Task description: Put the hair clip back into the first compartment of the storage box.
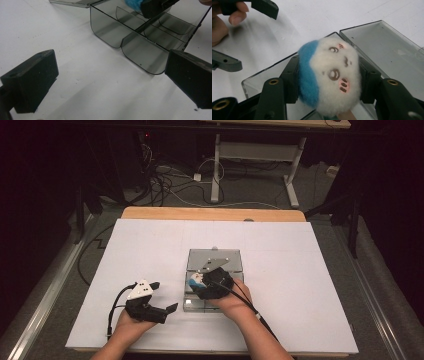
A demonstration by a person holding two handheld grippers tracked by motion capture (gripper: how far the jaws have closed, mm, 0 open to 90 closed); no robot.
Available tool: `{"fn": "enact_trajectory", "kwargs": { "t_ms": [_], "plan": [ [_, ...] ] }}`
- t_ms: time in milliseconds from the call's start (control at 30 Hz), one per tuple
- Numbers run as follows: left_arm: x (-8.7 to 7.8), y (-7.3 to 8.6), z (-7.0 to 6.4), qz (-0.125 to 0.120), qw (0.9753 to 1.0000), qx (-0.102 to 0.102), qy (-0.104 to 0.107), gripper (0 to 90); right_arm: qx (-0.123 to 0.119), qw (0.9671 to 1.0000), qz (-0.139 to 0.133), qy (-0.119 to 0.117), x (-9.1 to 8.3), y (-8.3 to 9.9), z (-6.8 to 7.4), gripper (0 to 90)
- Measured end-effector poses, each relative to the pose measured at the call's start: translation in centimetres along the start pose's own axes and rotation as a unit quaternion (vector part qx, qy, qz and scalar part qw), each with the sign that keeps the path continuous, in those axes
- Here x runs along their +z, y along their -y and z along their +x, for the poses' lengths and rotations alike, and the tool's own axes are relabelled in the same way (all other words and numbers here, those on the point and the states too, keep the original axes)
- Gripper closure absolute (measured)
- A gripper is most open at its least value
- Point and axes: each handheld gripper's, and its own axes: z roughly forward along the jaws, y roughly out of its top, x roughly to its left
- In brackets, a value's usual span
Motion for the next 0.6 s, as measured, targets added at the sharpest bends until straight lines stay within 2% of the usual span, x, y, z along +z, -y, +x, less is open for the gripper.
{"fn": "enact_trajectory", "kwargs": {
  "t_ms": [100, 600],
  "plan": [
    [0.0, 0.0, 0.0, -0.001, 1.0, 0.0, 0.0, 0.0, 0.002, 0.9999, 0.016, 0.002, 0.4, -0.1, 0.0, 47.1],
    [0.0, 0.0, -0.1, -0.002, 1.0, 0.0, -0.002, 0.0, 0.001, 0.9991, 0.043, 0.002, 1.9, -0.5, -0.2, 46.2]
  ]
}}
